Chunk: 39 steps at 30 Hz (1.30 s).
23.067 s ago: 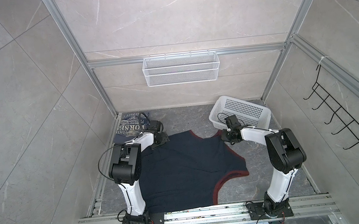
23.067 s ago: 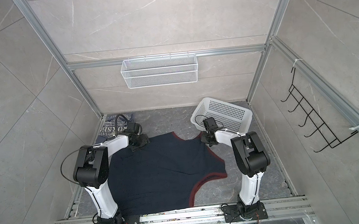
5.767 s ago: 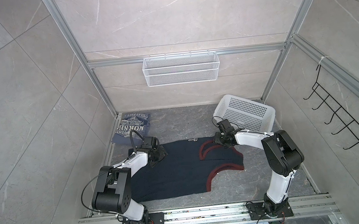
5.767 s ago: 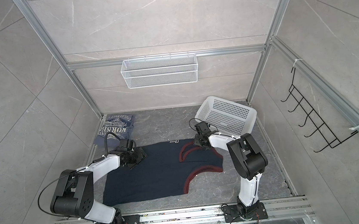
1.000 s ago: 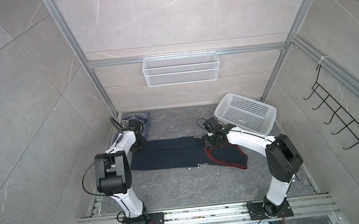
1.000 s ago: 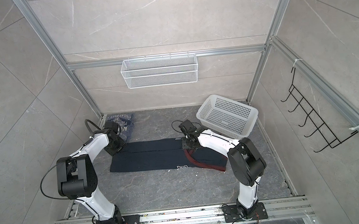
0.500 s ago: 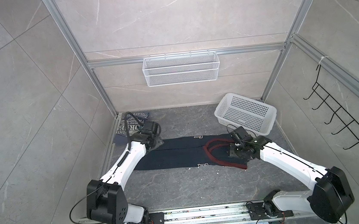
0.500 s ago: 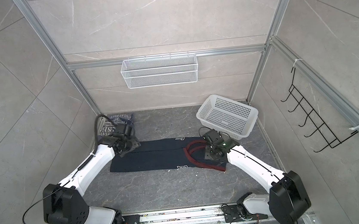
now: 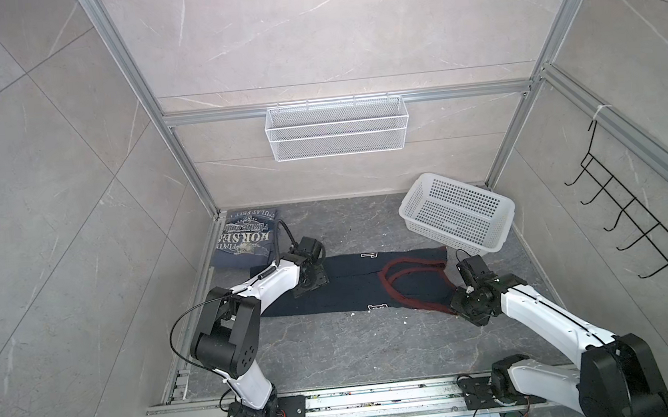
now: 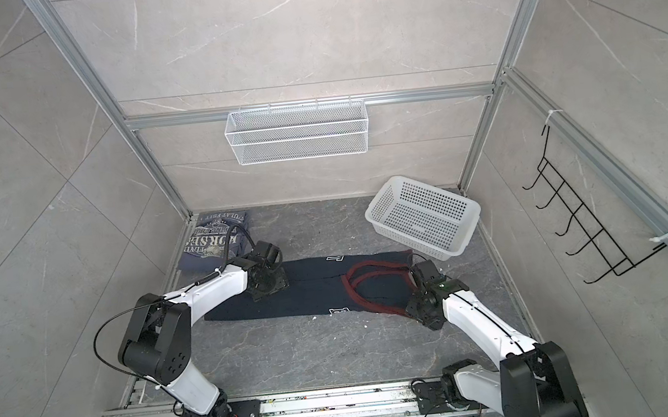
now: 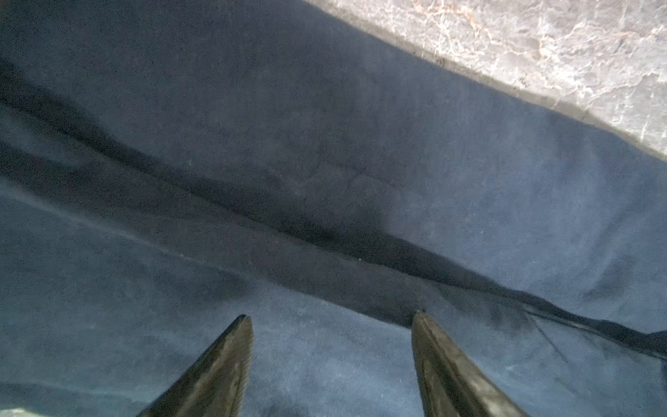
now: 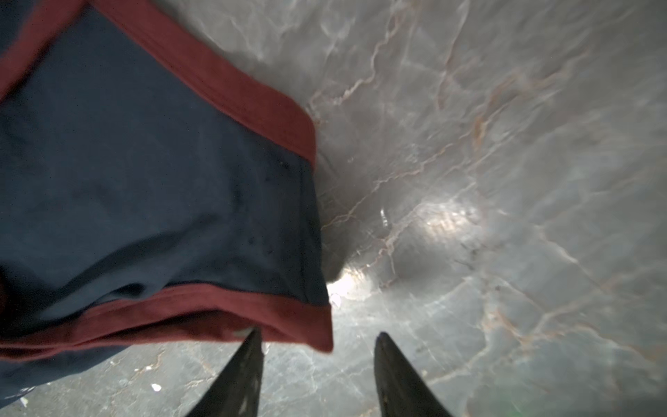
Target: Fold and stack the tank tops
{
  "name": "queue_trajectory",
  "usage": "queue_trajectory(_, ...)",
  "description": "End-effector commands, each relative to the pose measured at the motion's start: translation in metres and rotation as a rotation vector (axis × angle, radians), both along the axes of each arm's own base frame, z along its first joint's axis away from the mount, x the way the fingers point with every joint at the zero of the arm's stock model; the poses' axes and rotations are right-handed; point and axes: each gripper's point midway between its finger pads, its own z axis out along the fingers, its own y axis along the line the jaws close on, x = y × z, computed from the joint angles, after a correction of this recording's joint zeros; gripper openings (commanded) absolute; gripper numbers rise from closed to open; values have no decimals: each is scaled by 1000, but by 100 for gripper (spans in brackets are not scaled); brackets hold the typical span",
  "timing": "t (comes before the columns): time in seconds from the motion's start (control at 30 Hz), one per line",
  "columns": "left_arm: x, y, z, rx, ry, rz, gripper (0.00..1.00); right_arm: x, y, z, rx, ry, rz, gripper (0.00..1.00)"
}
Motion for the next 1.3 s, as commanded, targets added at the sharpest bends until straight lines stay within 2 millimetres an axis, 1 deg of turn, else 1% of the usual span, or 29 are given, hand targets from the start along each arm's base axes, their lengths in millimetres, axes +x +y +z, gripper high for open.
queue_trajectory(0.0, 0, 0, -5, 4, -9, -20, 73, 9, 11, -7, 75, -22, -22, 43)
queue_trajectory(0.07, -2, 1, -10, 2, -5, -17, 73, 13, 12, -8, 86, -35, -23, 35)
queue_trajectory(0.23, -7, 9, -19, 36, 2, -6, 73, 24, 2, -2, 61, -71, -42, 11)
queue_trajectory(0.3, -8, 14, -21, 55, -1, 5, 73, 29, 0, 3, 61, -81, -47, 5)
queue_trajectory(0.37, -7, 18, -23, 60, -12, 13, 73, 36, -2, 9, 73, -94, -52, 1)
queue_trajectory(0.5, -3, 28, -28, -9, -23, 77, 73, 50, -11, 20, 103, -107, -76, 0)
queue_trajectory(0.6, 6, 30, -24, -36, -51, 93, 74, 60, -18, 21, 139, -101, -98, 0)
queue_trajectory(0.83, 28, 17, -12, -64, -86, 68, 74, 86, -24, 28, 203, -112, -120, 0)
queue_trajectory(1.03, 45, 8, 1, -91, -111, 57, 74, 106, -20, 31, 241, -116, -120, 0)
queue_trajectory(1.13, 50, 8, 2, -79, -113, 63, 74, 110, -30, 26, 193, -90, -146, 0)
queue_trajectory(1.2, 53, 10, 0, -67, -114, 72, 74, 110, -39, 17, 140, -57, -161, 0)
queue_trajectory(1.27, 55, 11, -4, -62, -105, 81, 74, 108, -49, 5, 96, -20, -175, 2)
